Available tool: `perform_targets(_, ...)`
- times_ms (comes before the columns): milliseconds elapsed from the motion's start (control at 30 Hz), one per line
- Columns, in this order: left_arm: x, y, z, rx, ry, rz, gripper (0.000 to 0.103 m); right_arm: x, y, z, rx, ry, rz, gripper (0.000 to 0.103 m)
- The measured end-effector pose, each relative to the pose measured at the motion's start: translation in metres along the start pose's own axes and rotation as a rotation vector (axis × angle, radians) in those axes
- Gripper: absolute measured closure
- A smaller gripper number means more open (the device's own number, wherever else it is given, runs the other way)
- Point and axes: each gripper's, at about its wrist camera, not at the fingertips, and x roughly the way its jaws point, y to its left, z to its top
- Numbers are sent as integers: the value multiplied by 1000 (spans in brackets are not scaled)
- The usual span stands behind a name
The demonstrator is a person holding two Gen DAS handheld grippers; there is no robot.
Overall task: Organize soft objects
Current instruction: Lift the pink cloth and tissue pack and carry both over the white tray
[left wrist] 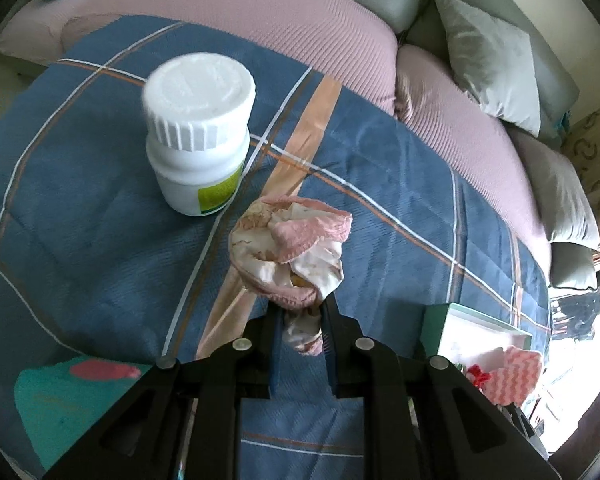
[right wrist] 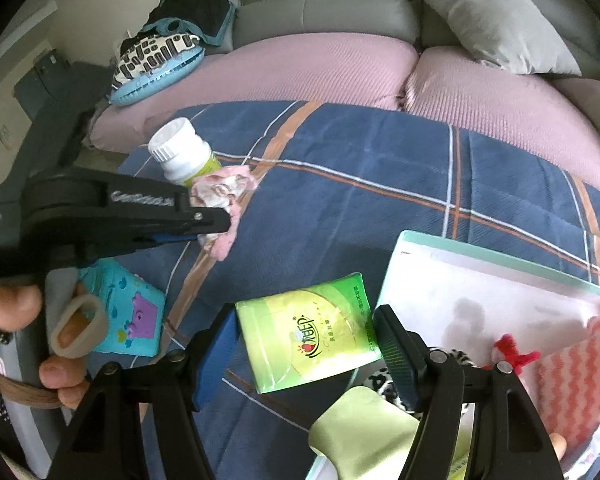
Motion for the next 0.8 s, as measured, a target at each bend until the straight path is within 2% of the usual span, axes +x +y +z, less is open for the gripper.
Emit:
perform_targets(233,-28,-2,-8,-3,-58,-32,85,-17,-8,3,26,-45,4,32)
perform_targets(500,-74,-18,-10,29,-161,-80,85,-49,-18,8,54,-128,-7,32)
perform_targets(800,-120,-41,-24,94,-241,-125,85,-93,-40,3,103,-215,-66,32)
